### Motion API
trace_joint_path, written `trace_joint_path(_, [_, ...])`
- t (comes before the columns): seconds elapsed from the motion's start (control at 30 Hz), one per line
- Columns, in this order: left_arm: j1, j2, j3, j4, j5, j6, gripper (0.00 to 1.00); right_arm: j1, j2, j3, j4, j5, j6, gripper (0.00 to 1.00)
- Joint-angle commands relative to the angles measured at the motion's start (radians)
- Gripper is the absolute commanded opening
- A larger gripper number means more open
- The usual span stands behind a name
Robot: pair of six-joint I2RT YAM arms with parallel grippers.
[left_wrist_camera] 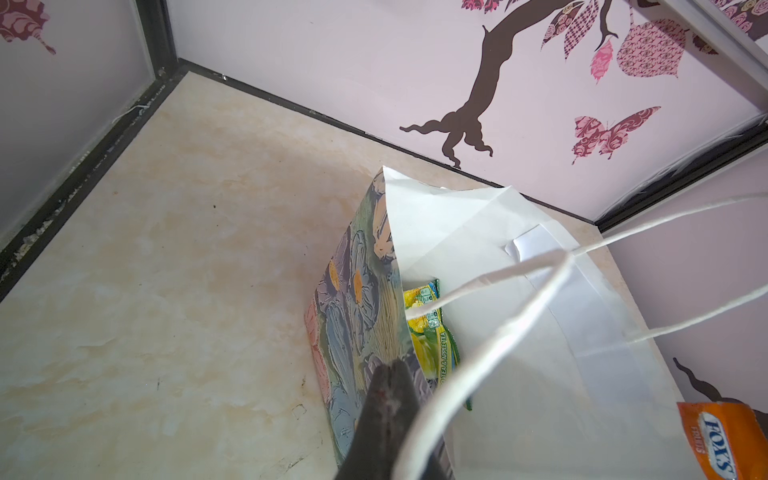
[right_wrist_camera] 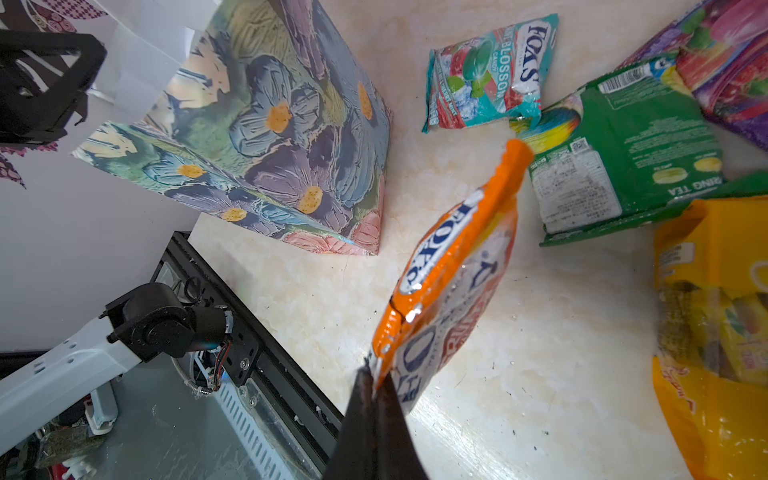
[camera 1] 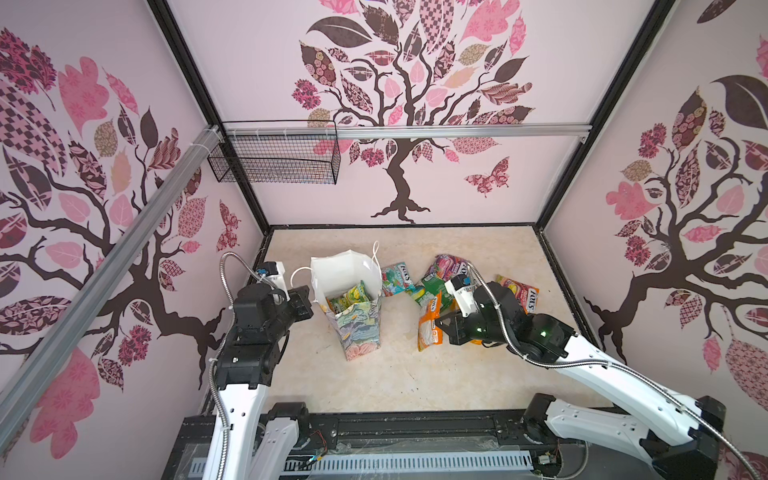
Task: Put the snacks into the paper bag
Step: 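Lift the orange FOX'S Fruits bag with the right gripper, then carry the orange FOX'S bag with the right gripper over the paper bag opening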
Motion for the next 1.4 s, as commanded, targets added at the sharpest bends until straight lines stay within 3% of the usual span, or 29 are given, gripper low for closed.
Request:
trace_joint_path(0.0, [0.003,-0.011,0.016,0.009,-0.002,0.008,0.03,0.008,0.028,0.105,-0.008,-0.004,-0.052,0.00])
trace_joint_path(0.57, [0.003,-0.017,0.013,0.009,-0.009,0.005,0.03,0.059,0.232,0.542,-0.024,-0.077,-0.114,0.00])
trace_joint_path(1.0, [0.003,-0.018,0.010,0.005,-0.010,0.004,0.03,0.149,0.424,0.949,-0.129,-0.021,-0.185,0.00])
trace_joint_path(1.23, [0.004,-0.019,0.012,0.000,-0.010,0.006,0.03,0.167,0.538,1.135,-0.151,-0.062,-0.211,0.00])
trace_joint_path(1.37, [0.003,-0.024,0.011,0.000,-0.014,0.007,0.03,0.172,0.656,1.319,-0.249,-0.084,-0.241,0.00])
